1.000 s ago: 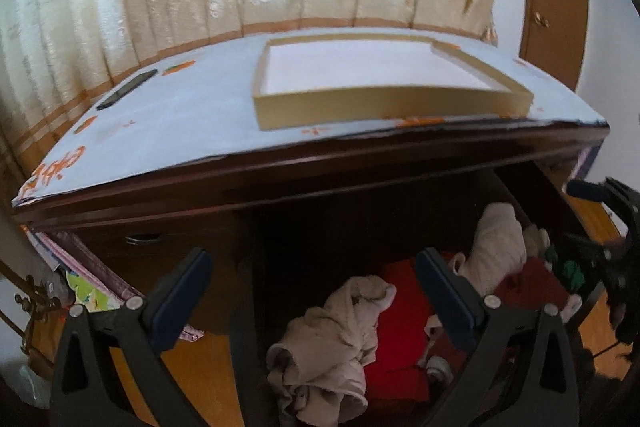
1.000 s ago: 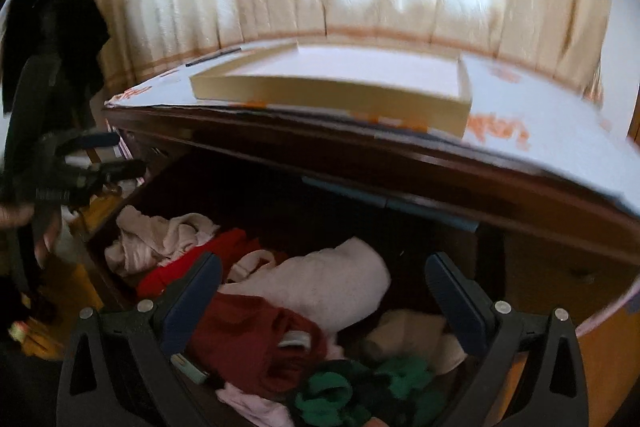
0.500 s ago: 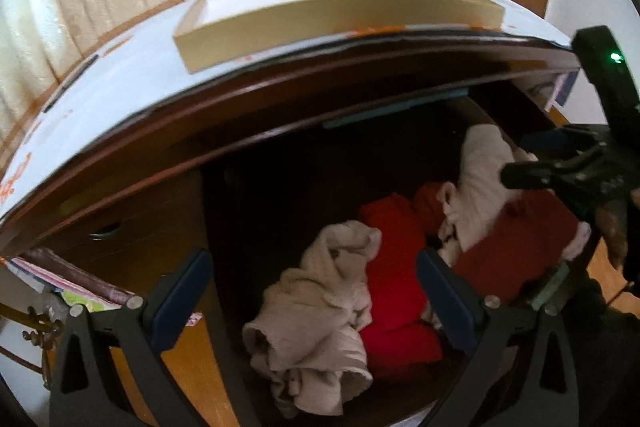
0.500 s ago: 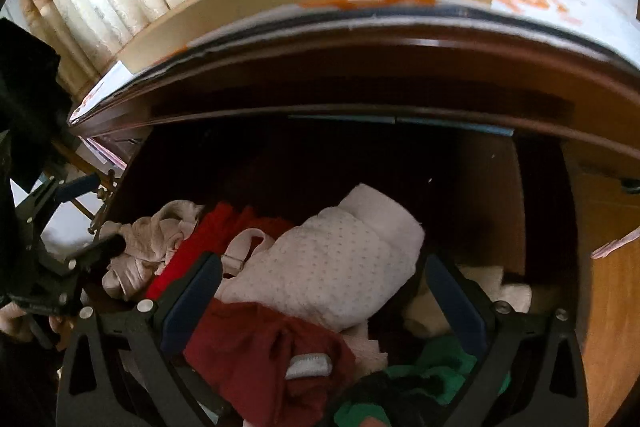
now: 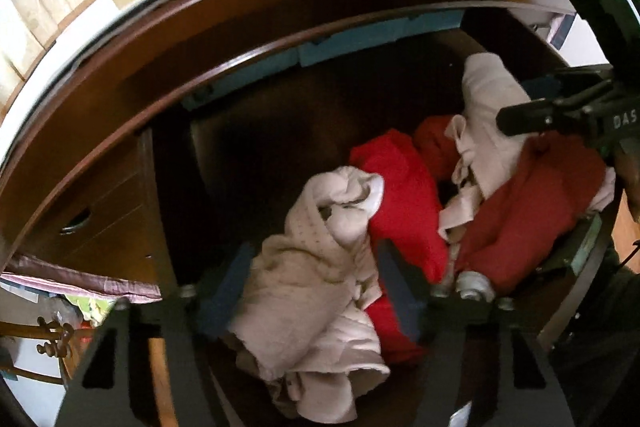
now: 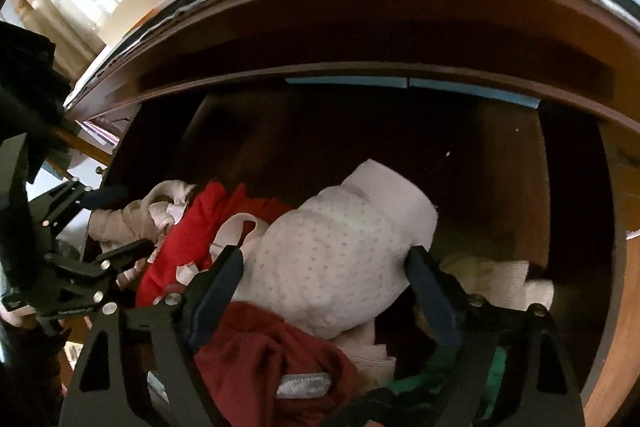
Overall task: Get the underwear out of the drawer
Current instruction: 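Grasp beige underwear with left tool while right tool grasps white dotted underwear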
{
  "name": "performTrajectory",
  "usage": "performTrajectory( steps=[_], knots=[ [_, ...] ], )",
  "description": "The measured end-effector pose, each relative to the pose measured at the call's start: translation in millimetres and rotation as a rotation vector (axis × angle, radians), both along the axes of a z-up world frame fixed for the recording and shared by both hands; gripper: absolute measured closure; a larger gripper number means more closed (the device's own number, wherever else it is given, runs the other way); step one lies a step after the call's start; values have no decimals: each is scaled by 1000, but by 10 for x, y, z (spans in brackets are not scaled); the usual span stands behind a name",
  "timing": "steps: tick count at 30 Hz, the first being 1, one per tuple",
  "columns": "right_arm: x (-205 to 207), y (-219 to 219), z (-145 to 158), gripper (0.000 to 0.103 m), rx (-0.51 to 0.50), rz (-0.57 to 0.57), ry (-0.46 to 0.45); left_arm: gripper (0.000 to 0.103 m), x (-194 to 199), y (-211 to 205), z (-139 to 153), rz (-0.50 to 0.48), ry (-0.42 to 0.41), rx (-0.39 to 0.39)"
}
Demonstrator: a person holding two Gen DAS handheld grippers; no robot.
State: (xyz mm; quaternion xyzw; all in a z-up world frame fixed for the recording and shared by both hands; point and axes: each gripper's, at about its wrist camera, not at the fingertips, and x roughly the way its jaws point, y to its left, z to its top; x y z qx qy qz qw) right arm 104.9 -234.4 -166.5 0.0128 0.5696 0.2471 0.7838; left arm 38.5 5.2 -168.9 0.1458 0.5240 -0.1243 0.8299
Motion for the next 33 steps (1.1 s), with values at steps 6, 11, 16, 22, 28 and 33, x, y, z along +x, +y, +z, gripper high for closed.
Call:
performTrajectory(
  steps=[6, 11, 16, 22, 28, 33],
  knots=[
    [0, -28, -23, 22, 10, 3, 16, 51, 2, 13, -75, -15, 38, 39],
    [9, 38, -48, 22, -18, 19, 28, 51, 7, -132, -162, -61, 54, 92],
    [23, 118, -96, 22, -38, 35, 40, 52, 65, -161, -218, -68, 71, 102],
    [38, 111, -127, 39, -5, 38, 57, 60, 47, -185, -217, -82, 60, 85],
    [-47, 134, -50, 60, 38, 49, -17, 75, -125, -54, -92, -62, 2, 32],
    [-164, 156, 51, 68, 43, 74, -113, 77, -254, 36, -63, -28, -47, -5]
  ],
)
